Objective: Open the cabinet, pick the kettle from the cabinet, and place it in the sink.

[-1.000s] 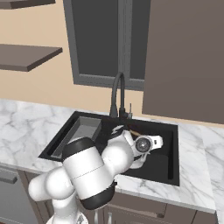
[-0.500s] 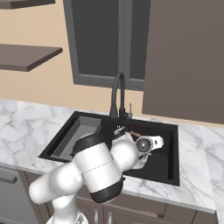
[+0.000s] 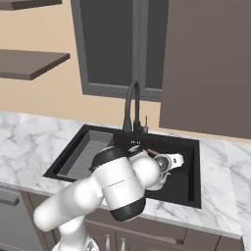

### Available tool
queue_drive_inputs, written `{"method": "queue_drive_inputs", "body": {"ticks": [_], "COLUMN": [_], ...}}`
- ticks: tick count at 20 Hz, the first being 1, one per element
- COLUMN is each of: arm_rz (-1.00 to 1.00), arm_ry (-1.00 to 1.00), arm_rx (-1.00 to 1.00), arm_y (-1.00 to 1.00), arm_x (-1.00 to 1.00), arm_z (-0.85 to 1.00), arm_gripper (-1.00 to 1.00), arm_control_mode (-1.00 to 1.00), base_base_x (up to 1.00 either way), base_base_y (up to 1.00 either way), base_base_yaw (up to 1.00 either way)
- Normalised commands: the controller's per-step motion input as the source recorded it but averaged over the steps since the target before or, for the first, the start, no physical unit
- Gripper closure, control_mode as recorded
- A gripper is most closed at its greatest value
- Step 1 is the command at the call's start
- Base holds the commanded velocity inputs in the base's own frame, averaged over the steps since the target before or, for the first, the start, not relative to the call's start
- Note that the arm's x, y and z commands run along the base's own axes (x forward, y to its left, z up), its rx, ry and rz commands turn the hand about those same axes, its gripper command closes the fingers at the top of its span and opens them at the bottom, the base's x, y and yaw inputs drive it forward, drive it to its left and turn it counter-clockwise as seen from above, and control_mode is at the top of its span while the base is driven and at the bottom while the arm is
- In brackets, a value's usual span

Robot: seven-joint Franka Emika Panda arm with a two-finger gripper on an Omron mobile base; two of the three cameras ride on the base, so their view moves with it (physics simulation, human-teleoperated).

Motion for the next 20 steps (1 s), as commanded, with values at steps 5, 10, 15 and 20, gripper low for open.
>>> {"method": "queue_drive_inputs", "body": {"ticks": [5,10,15,20], "arm_rz": [0.00,0.00,0.00,0.00], "arm_ry": [0.02,0.01,0.01,0.00], "arm_rx": [-0.03,-0.04,-0.03,0.00], "arm_y": [-0.05,-0.05,-0.03,-0.02], "arm_x": [0.14,0.13,0.14,0.14], "arm_z": [-0.18,-0.19,-0.19,-0.16], "arm_gripper": [1.00,1.00,1.00,1.00], "arm_control_mode": [-1.00,-1.00,-1.00,-1.00], "base_base_x": [0.00,0.00,0.00,0.00], "base_base_y": [0.00,0.00,0.00,0.00], "base_base_yaw": [0.00,0.00,0.00,0.00]}}
